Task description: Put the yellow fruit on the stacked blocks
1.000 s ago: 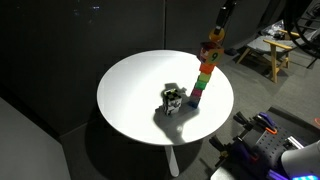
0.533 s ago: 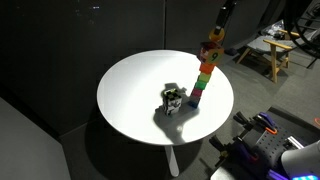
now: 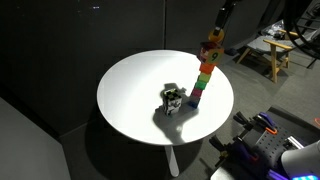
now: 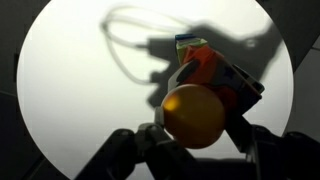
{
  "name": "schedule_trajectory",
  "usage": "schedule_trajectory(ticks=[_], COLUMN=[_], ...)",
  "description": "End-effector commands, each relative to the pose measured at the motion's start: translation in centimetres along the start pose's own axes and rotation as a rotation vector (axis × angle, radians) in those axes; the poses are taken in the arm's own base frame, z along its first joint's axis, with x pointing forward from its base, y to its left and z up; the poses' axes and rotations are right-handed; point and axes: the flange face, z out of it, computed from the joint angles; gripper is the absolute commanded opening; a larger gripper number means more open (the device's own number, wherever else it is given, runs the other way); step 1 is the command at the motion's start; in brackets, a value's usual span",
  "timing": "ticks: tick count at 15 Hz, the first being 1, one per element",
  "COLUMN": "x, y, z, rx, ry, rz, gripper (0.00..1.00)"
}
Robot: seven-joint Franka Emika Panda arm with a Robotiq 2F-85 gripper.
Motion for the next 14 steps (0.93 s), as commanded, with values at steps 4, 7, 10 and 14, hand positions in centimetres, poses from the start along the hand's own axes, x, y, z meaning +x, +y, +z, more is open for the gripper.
schedule_trajectory(ticks=[4,7,10,14], x=[-0.2,-0.3,-0.4,-0.7], y=[-1.0,-1.4,-1.6,-2.1], z=[-0.8,-0.8,-0.8,-0.9], rx=[0.013,0.011,0.011,0.012], ry=[0.000,-0.008,-0.017,-0.029], rz=[-0.013,-0.017,-0.019,-0.028], gripper=[0.38,0.38,0.38,0.38])
